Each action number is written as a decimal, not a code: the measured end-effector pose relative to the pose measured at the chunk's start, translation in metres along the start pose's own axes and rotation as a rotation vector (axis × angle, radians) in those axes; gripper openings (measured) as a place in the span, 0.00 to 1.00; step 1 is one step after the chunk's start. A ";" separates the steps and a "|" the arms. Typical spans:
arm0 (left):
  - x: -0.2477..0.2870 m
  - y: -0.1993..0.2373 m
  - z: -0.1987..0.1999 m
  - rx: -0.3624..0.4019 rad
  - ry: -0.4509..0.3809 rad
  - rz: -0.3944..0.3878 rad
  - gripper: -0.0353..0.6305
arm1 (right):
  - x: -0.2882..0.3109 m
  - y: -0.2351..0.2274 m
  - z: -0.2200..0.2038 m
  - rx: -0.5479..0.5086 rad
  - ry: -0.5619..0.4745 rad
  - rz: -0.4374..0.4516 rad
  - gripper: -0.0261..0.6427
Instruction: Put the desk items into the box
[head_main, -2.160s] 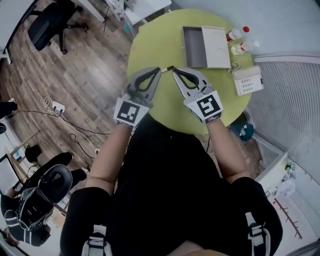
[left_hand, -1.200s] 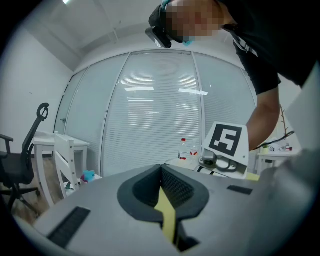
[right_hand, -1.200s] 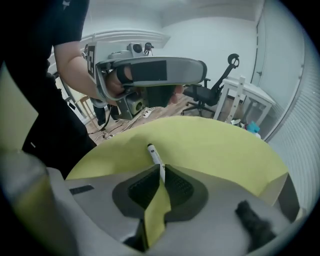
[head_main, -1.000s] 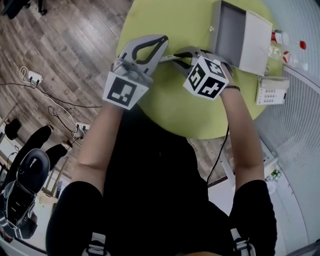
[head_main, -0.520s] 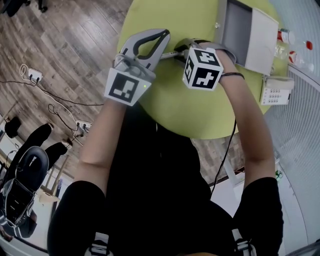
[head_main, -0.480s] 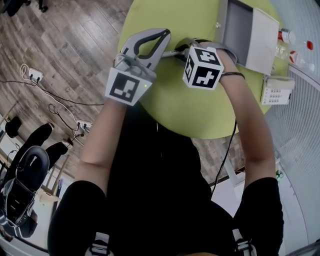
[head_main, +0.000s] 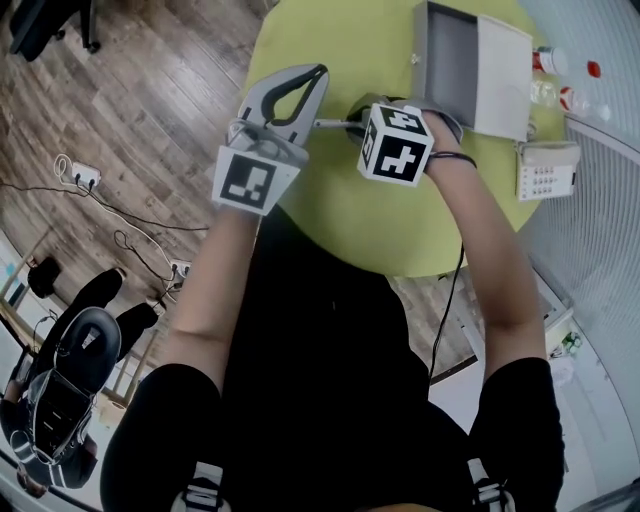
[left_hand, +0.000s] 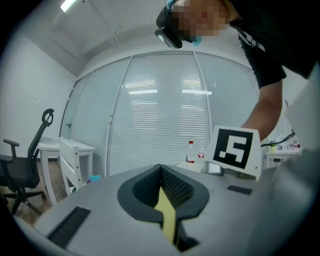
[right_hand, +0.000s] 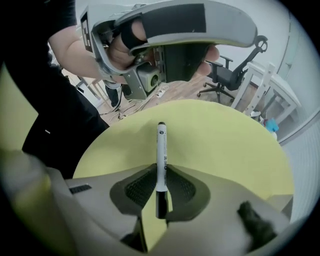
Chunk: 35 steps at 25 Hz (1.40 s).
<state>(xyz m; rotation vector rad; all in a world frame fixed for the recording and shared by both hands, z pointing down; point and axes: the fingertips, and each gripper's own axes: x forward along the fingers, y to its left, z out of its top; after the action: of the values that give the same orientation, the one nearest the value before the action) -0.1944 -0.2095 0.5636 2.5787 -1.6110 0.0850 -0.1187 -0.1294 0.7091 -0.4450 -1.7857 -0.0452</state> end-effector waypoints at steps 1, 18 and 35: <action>0.003 0.000 0.004 0.006 0.005 -0.010 0.07 | -0.007 0.002 0.001 0.012 -0.008 0.003 0.14; 0.110 -0.031 0.091 0.039 -0.045 -0.224 0.07 | -0.132 -0.033 -0.049 0.254 -0.064 -0.134 0.14; 0.179 -0.060 0.062 -0.042 -0.024 -0.276 0.07 | -0.147 -0.102 -0.135 0.662 -0.200 -0.363 0.14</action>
<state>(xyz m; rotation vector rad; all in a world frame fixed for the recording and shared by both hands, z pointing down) -0.0620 -0.3505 0.5170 2.7480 -1.2336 -0.0010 0.0020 -0.2992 0.6269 0.3611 -1.9306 0.3392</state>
